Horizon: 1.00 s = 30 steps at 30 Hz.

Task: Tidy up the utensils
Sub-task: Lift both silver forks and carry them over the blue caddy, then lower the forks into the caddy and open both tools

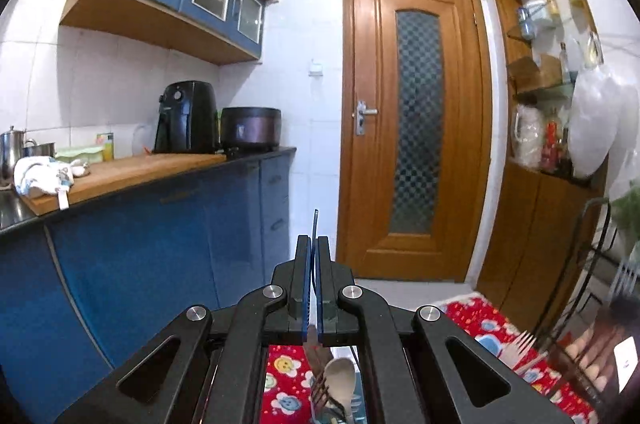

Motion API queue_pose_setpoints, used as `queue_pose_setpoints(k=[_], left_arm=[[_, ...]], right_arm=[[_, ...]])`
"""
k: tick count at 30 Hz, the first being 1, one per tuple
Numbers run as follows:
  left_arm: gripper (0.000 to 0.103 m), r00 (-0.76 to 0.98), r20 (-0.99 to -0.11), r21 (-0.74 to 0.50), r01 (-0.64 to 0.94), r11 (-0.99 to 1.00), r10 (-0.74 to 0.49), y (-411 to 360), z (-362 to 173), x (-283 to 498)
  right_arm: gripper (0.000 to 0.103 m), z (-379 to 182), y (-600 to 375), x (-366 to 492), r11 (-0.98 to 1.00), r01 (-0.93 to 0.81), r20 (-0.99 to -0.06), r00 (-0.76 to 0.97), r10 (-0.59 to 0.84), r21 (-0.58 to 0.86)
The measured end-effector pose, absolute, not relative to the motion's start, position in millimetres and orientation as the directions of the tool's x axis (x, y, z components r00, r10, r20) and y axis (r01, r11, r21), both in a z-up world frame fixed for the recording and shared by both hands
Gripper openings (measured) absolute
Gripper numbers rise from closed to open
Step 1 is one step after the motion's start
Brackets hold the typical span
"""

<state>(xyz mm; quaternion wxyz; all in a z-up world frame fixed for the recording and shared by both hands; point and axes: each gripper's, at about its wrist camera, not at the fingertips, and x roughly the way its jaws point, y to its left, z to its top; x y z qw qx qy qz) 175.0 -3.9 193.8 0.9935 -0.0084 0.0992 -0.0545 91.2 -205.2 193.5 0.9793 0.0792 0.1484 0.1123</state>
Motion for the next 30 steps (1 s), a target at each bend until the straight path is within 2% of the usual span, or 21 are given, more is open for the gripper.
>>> queue_pose_setpoints(k=[10, 15, 22, 25, 28, 30], left_arm=[[0.002, 0.953, -0.273, -0.036, 0.124, 0.992, -0.129, -7, 160, 190], [0.002, 0.943, -0.301, -0.054, 0.131, 0.99, -0.141, -4, 147, 195], [0.005, 0.924, -0.342, -0.069, 0.156, 0.985, -0.17, -7, 138, 198], [0.012, 0.92, -0.35, -0.062, 0.167, 0.984, -0.178, -9, 140, 195], [0.019, 0.92, -0.347, -0.064, 0.171, 0.983, -0.182, -10, 144, 190], [0.031, 0.921, -0.339, -0.073, 0.177, 0.981, -0.191, -9, 150, 186]], right_arm=[[0.003, 193, -192, 138, 0.971, -0.172, -0.253, 0.944, 0.21, 0.164], [0.003, 171, -191, 164, 0.964, -0.17, -0.322, 0.918, 0.23, 0.204], [0.005, 143, -188, 181, 0.969, -0.162, -0.415, 0.881, 0.227, 0.186], [0.008, 143, -185, 179, 0.972, -0.165, -0.418, 0.881, 0.223, 0.17], [0.022, 152, -182, 170, 0.968, -0.188, -0.391, 0.889, 0.239, 0.165], [0.027, 161, -180, 162, 0.965, -0.206, -0.366, 0.896, 0.253, 0.162]])
